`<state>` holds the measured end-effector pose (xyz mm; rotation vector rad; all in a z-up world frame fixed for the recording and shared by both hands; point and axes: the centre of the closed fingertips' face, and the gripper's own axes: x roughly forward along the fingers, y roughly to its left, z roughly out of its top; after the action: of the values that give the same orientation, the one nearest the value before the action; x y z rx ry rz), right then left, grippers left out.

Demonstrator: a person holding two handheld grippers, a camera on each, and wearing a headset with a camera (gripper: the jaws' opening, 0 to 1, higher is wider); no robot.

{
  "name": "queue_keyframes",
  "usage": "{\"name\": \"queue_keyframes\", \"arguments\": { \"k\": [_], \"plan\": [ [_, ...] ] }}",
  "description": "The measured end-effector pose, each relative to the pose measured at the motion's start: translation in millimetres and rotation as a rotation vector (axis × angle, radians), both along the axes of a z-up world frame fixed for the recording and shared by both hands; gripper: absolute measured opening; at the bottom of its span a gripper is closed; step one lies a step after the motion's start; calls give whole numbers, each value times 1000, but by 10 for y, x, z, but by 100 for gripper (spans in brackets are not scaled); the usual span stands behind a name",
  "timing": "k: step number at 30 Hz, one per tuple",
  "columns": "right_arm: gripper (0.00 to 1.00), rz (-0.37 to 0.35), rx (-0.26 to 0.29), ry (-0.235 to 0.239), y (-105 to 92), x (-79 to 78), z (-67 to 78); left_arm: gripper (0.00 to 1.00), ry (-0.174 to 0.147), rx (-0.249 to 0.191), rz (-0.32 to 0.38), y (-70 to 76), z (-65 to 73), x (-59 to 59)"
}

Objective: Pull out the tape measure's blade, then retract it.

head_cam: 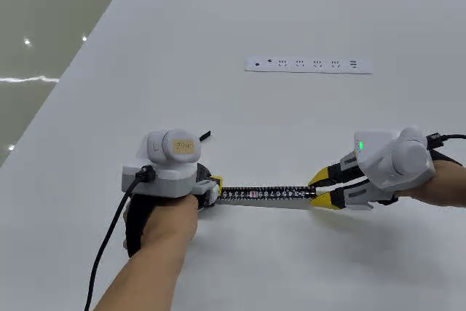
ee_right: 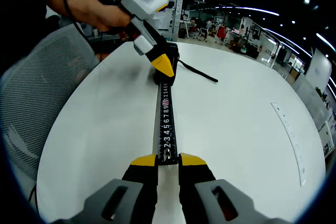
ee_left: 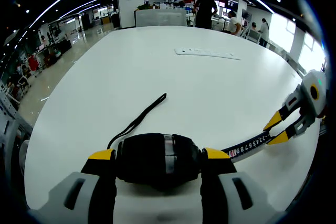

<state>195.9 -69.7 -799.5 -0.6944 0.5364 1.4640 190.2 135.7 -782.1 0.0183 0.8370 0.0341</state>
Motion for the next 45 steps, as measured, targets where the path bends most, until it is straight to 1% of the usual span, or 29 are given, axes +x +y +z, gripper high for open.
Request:
{"name": "queue_keyframes", "arguments": {
  "k": [6,9,11,14,16,21,26,29,31,33,36,39,43,45],
  "plan": [
    [14,0,2,1,25,-16,5,61,1,-1,-1,-7,14,-17],
    [14,1,4,1,45,-29,27,61,-7,1,0,-7,8,-13],
    [14,0,3,2,45,-14,10,61,-7,0,0,-4,5,-8],
    [14,0,4,2,45,5,-9,61,-7,0,0,1,4,-6],
    [14,-2,6,3,56,-27,24,61,-7,1,-1,8,-6,5],
    [14,-4,6,2,59,3,-6,61,-4,-2,-4,-17,-5,-10],
    [14,-5,8,2,75,-18,11,61,1,-4,-6,-7,-1,-12],
    [14,-4,7,1,83,-20,15,61,-1,-4,-7,12,-15,7],
    [14,-4,8,1,84,-20,9,61,-5,-6,-10,8,-9,0],
    [14,-4,8,0,87,-27,19,61,-3,-7,-10,12,-17,5],
    [14,-4,7,0,91,-33,20,61,-1,-9,-12,-3,7,-14],
    [14,-4,6,0,91,-26,14,61,1,-10,-13,4,-13,0],
    [14,-3,5,0,94,-21,14,61,2,-13,-11,-4,9,-17],
    [14,-2,7,0,100,-12,11,61,1,-15,-8,8,-9,1]
  ]
}}
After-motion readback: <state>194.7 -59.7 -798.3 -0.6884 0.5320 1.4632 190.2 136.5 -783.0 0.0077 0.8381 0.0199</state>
